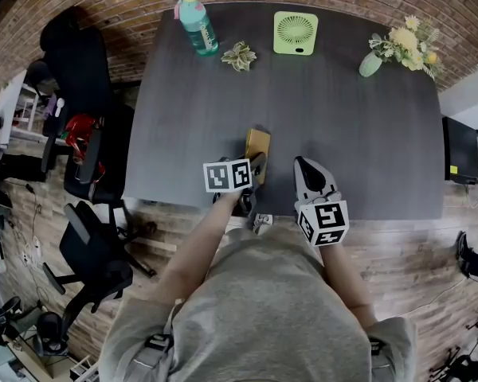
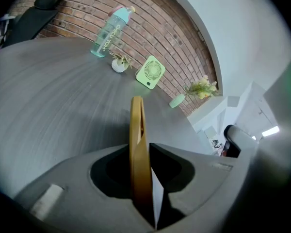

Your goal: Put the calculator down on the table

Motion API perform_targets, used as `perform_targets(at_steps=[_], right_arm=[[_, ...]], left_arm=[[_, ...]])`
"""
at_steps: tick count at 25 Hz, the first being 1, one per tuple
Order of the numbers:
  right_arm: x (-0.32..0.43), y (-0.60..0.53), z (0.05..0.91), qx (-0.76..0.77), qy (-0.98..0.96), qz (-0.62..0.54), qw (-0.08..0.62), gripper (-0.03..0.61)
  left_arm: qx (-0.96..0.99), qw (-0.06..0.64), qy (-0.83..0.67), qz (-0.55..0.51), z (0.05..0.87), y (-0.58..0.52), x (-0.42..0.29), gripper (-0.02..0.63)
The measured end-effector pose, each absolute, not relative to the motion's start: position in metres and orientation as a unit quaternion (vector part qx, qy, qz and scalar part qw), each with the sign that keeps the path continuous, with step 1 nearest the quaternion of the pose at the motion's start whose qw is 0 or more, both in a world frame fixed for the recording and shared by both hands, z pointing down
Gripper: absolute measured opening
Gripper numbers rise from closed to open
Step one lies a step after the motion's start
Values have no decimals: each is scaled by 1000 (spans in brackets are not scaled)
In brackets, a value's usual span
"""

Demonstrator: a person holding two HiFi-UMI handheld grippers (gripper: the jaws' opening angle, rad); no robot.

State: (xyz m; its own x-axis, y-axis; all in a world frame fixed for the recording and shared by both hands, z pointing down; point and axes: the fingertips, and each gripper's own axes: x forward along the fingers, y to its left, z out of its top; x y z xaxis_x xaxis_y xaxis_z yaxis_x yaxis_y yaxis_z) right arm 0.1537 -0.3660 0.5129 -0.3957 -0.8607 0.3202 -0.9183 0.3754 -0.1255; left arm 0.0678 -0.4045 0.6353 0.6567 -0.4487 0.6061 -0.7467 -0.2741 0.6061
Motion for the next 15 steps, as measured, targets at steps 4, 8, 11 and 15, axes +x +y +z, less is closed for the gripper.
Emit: perform_targets(at_steps=[4, 8, 11, 15], right_arm=[[150, -367, 513, 538, -824, 142, 103, 2], [148, -367, 513, 537, -826, 141, 103, 2], [148, -367, 514, 537, -825, 141, 104, 2], [147, -367, 514, 536, -826, 141, 105, 2]], left_arm=[[779, 459, -391, 175, 638, -406, 64, 106], [775, 452, -402, 183, 640, -406, 59, 118], [770, 448, -414, 185, 641, -408, 54, 127], [766, 439, -428, 194, 641, -411, 47, 140]])
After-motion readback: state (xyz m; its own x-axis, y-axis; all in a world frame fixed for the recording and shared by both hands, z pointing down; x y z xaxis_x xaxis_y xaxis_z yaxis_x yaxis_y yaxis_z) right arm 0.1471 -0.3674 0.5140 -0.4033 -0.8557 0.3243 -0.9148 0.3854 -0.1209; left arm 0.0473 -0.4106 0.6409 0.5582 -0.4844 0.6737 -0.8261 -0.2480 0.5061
